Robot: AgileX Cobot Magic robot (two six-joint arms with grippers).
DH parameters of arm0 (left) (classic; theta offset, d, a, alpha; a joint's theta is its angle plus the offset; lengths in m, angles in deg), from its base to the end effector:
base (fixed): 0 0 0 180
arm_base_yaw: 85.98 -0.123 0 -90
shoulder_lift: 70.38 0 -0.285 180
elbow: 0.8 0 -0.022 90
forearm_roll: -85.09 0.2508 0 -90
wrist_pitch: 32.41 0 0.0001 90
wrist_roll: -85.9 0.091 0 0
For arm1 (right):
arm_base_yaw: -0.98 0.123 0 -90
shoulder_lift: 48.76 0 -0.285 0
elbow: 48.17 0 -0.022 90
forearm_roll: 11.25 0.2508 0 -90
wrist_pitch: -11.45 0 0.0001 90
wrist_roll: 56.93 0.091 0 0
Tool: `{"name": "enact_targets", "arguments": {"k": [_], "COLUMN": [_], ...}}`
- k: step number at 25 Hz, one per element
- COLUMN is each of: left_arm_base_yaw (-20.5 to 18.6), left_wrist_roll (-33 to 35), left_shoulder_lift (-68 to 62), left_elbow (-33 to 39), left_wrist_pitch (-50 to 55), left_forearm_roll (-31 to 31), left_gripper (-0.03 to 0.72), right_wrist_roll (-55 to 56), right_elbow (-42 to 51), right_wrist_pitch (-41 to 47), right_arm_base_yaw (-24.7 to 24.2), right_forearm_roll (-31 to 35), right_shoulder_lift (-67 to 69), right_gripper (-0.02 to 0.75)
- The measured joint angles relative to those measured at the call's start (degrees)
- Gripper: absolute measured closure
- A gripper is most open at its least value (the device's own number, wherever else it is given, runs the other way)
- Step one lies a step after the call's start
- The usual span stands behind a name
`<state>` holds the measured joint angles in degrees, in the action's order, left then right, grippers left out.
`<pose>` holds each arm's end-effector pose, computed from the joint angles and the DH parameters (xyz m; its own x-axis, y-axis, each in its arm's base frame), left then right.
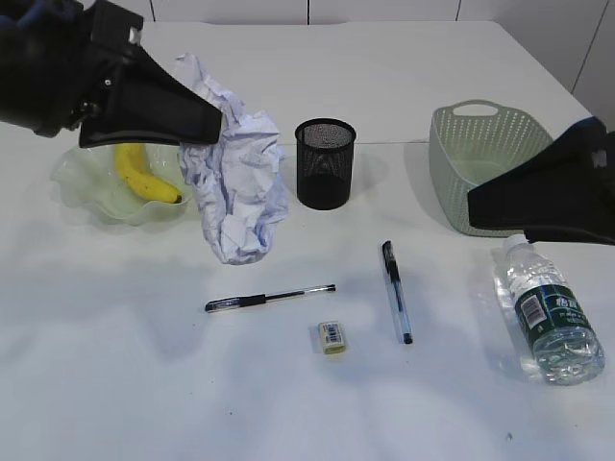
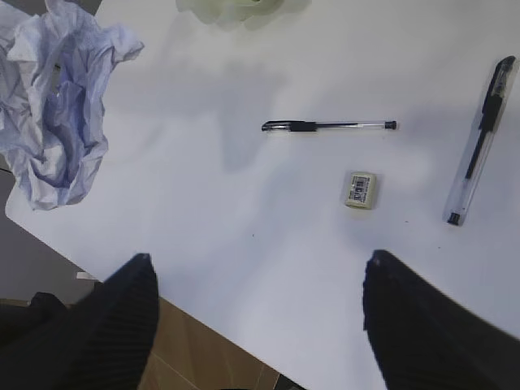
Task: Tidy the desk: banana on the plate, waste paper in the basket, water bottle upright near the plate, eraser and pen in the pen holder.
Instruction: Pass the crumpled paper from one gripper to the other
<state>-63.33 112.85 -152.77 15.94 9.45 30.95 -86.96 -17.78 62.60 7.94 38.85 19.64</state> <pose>0.2344 -0.1512 0.3415 -0.7577 0.0208 -0.6523 0.5052 0.6514 -0.5660 0.1876 0.0777 0.3177 -0.7841 0.0006 -0.6207 -0.4086 0.7522 0.5169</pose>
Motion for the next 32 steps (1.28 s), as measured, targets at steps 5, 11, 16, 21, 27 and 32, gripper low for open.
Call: {"name": "enact_targets", "arguments": {"k": [5,11,16,21,27,32], "left_arm_base_yaw": [0.0,0.0,0.0,0.0,0.0,0.0], "left_wrist_roll": [0.0,0.0,0.0,0.0,0.0,0.0], "left_shoulder_lift": [0.0,0.0,0.0,0.0,0.0,0.0], "left_elbow": [0.0,0.0,0.0,0.0,0.0,0.0], "left_wrist_pitch": [0.0,0.0,0.0,0.0,0.0,0.0], "left_forearm_roll": [-0.2,-0.4,-0.4,-0.4,-0.4,-0.4], "left_gripper": [0.706,0.706,0.706,0.706,0.706,0.706], "right_wrist_roll": [-1.6,-5.0,-8.8,-11.5,-19.0,-24.5], "right_elbow": [0.0,0.0,0.0,0.0,0.0,-1.3], "right_wrist_pitch": [-0.2,-0.3,-2.8,-6.8,-7.6,-6.4], "right_arm_base_yaw": [0.0,0.0,3.3,8.6,9.7,9.7], "right_forearm_roll": [1.8,6.6,9.8,12.2,22.5,30.0], "right_shoulder_lift": [0.0,1.6,3.5,5.6,8.6,11.3], "right_gripper": [0.153,0.153,0.153,0.153,0.153,0.153]}}
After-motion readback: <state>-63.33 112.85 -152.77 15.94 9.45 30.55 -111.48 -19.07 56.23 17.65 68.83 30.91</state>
